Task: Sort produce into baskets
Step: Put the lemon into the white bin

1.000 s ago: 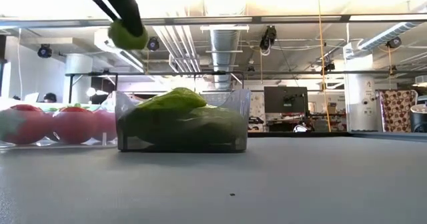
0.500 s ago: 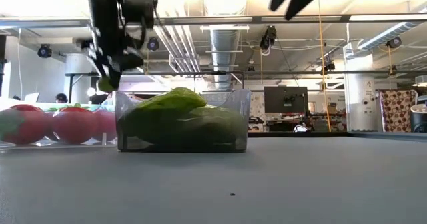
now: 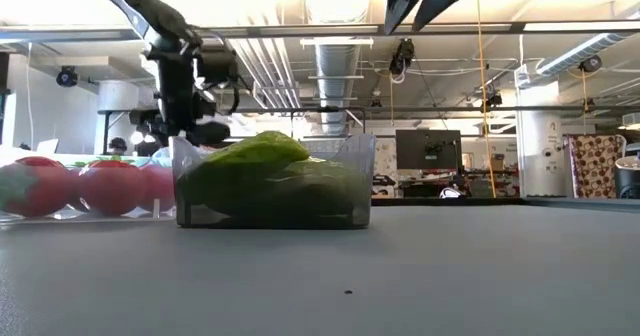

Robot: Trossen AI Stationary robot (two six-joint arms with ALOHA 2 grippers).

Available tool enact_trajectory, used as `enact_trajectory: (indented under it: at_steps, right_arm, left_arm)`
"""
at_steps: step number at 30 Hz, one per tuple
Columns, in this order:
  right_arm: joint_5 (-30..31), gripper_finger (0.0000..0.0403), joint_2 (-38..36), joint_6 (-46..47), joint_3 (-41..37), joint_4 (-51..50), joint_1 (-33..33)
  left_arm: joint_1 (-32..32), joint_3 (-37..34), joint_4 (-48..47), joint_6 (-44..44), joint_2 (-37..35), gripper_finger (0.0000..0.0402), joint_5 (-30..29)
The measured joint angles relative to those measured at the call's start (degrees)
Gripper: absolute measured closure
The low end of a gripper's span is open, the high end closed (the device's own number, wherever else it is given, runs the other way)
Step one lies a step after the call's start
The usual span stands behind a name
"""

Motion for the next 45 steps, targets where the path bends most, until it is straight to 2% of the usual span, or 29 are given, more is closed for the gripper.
enact_trajectory:
  at_steps: [4, 10, 14, 17, 19, 22, 25, 28, 34, 38, 41, 45]
  right_arm:
    - [-0.48, 0.0078, 0.84, -7.11, 0.02, 3.95, -5.11]
    - [-3.90, 0.0060, 0.37, -8.36, 0.02, 4.24, -11.48]
    - [-6.96, 0.0049, 0.46, -11.17, -0.02, 4.08, -12.63]
    - [-7.05, 0.0050, 0.47, -12.09, -0.84, 5.13, -12.50]
    - [-7.82, 0.0050, 0.48, -11.95, -1.49, 5.92, -12.52]
    - [-13.27, 0.0050, 0.52, -10.77, -1.75, 6.51, -12.84]
    - [-17.10, 0.0050, 0.77, -8.57, -1.90, 7.60, -13.05]
    - [-17.41, 0.0051, 0.85, -6.31, -2.22, 7.41, -12.03]
    - [-17.57, 0.0051, 0.85, -5.25, -2.76, 7.96, -8.76]
    - [-17.54, 0.0051, 0.85, -5.25, -3.02, 10.86, -7.75]
    - [-17.99, 0.0051, 0.85, -5.35, -3.02, 12.77, -7.65]
    - [-18.08, 0.0051, 0.85, -5.36, -3.02, 14.21, -7.65]
  left_arm:
    - [0.41, -0.28, 0.36, -0.07, 2.64, 0.0220, 2.72]
    - [0.41, -0.25, -1.21, -3.16, 2.64, 0.0146, 3.65]
    - [-0.63, 2.62, -9.58, -3.71, 0.17, 0.0113, 7.08]
    - [-4.23, 5.00, -14.88, -4.91, -3.47, 0.0103, 11.56]
    - [-8.78, 6.31, -16.81, -5.16, -6.71, 0.0103, 13.60]
    - [-18.14, 8.11, -18.53, -4.61, -12.01, 0.0106, 14.16]
    - [-29.51, 8.66, -17.94, -4.83, -16.81, 0.0111, 14.17]
    - [-41.82, 8.34, -17.27, -7.92, -19.71, 0.0113, 14.34]
    - [-64.49, 8.09, -17.31, -16.61, -18.60, 0.0114, 14.41]
    - [-74.86, 8.22, -16.80, -26.20, -15.80, 0.0114, 15.55]
    - [-79.35, 8.22, -16.40, -32.51, -13.08, 0.0114, 22.39]
    - [-80.68, 8.24, -15.57, -36.92, -9.38, 0.0115, 38.47]
